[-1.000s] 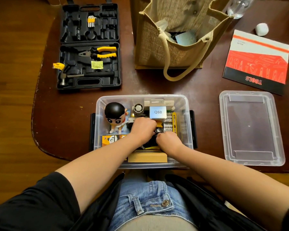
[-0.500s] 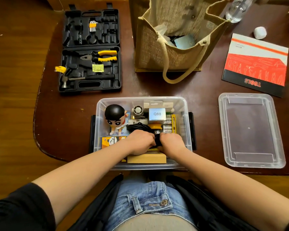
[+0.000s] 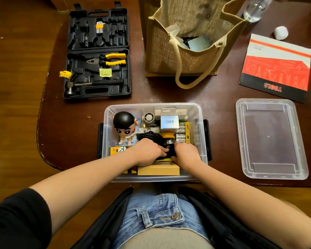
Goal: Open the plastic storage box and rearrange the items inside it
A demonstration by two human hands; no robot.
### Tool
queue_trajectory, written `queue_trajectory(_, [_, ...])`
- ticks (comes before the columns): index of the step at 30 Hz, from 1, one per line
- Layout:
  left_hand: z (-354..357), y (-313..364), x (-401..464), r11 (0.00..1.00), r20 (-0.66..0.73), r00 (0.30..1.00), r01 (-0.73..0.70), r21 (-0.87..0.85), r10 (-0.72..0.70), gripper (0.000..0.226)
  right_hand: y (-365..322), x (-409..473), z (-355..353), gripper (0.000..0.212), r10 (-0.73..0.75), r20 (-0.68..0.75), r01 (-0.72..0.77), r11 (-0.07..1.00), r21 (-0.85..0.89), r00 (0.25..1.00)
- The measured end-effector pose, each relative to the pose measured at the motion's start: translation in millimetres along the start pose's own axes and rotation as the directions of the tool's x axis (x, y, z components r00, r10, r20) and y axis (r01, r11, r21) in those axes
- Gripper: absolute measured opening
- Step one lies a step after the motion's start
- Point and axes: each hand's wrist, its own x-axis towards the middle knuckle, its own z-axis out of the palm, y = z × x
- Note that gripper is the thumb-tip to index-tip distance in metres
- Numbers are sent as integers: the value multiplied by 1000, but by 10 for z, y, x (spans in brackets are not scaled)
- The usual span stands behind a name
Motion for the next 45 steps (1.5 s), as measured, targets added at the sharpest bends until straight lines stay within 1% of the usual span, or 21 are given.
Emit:
queue_trajectory(4, [23, -24, -23, 1000, 19, 1000, 11, -7, -10, 55, -11, 8, 48, 23, 154, 12, -153, 964, 216, 988])
queue_trajectory(6, [42, -26, -33, 999, 14, 999, 31, -12, -31, 56, -35, 28, 51, 24, 231, 23, -228, 931, 286, 973])
queue_trajectory(10, [48, -24, -14, 998, 7, 998, 59, -7, -59, 56, -70, 90, 14, 26, 340, 36, -331, 878, 346, 940])
queue_trajectory(14, [21, -6, -4, 998, 30, 998, 63, -12, -63, 56, -86, 122, 10, 22, 400, 62, -390, 828, 403, 914])
queue_trajectory(18, [4, 18, -12, 998, 28, 997, 66, -5, -66, 56, -94, 96, 28, 22, 407, 60, -391, 809, 439, 911])
queue_trajectory(22, [-6, 40, -1, 997, 47, 996, 73, 26, -74, 56, -95, 64, 28, 24, 381, 73, -369, 803, 468, 922])
queue_trajectory(25, [-32, 47, 12, 996, 44, 995, 88, 15, -89, 57, -105, 49, 22, 24, 370, 70, -357, 805, 475, 927])
queue_trajectory(28, [-46, 40, 23, 995, 43, 995, 92, -27, -90, 55, -102, 30, -13, 23, 341, 82, -341, 830, 442, 936])
queue_trajectory(31, [-43, 29, -15, 981, -1, 992, 128, -147, -130, 52, -79, 4, -68, 18, 312, 64, -314, 881, 353, 948])
queue_trajectory(34, [-7, 9, -115, 938, -114, 967, 186, -292, -228, 43, -77, -68, -151, 21, 289, 3, -275, 905, 323, 957])
queue_trajectory(36, [-16, -22, -199, 912, -175, 945, 201, -357, -277, 39, -69, -121, -229, 23, 248, -68, -204, 900, 386, 966])
queue_trajectory(39, [-45, -92, -335, 872, -254, 903, 211, -442, -347, 34, -49, -220, -375, 17, 193, -207, -64, 861, 505, 959])
queue_trajectory(41, [-59, -141, -422, 846, -316, 858, 222, -484, -406, 31, -5, -285, -461, 11, 215, -337, 4, 839, 545, 917])
queue_trajectory(43, [-58, -177, -496, 827, -365, 821, 211, -520, -439, 26, 50, -326, -511, 9, 279, -425, 27, 810, 586, 861])
queue_trajectory(44, [-56, -189, -528, 822, -370, 824, 186, -538, -429, 23, 72, -339, -523, 9, 315, -450, 27, 794, 607, 836])
queue_trajectory(45, [-53, -193, -554, 816, -356, 846, 148, -559, -397, 20, 91, -344, -525, 10, 344, -469, 27, 783, 621, 813])
